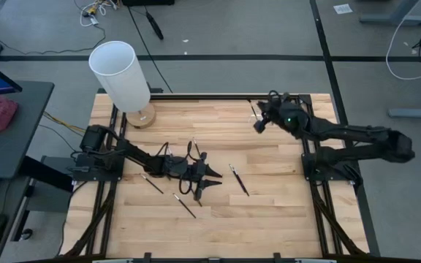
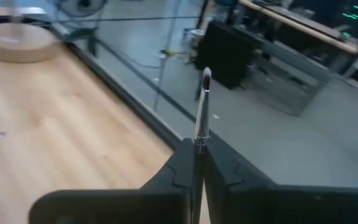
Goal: Put items in baskets/containers
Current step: Put the eyeshadow brush into the transparent organizer
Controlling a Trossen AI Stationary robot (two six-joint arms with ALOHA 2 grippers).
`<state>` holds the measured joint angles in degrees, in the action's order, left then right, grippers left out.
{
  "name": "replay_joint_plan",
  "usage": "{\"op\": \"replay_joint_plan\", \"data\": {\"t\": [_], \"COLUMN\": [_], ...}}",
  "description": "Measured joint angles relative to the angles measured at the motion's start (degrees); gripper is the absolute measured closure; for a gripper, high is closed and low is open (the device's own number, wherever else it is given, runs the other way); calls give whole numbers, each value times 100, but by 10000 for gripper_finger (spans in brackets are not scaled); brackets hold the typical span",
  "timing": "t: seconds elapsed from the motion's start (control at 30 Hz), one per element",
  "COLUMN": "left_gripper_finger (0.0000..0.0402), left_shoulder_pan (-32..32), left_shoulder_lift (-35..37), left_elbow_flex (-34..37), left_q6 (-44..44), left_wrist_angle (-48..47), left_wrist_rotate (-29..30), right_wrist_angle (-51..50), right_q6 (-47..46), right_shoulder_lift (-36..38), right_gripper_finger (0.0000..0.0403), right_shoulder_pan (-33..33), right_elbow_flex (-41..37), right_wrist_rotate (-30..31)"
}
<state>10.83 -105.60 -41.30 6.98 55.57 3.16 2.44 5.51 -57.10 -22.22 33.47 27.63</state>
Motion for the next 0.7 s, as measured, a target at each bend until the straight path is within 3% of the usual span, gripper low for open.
{"op": "replay_joint_plan", "data": {"t": [0.13, 0.27, 0.7], "left_gripper_finger": [285, 285, 285], "left_shoulder_pan": [145, 244, 175], "left_shoulder_lift": [0, 0, 0], "left_elbow_flex": [0, 0, 0], "left_q6": [2, -11, -17], "left_wrist_angle": [4, 7, 24], "left_wrist_rotate": [0, 3, 278], "right_wrist_angle": [968, 1127, 229], "right_q6": [-145, -649, -655], "right_shoulder_lift": [-2, -2, -4], "right_gripper_finger": [390, 390, 391], "right_shoulder_pan": [-870, -1445, -1780], "right_elbow_flex": [-779, -1124, -1132], "right_wrist_rotate": [-326, -756, -1072]}}
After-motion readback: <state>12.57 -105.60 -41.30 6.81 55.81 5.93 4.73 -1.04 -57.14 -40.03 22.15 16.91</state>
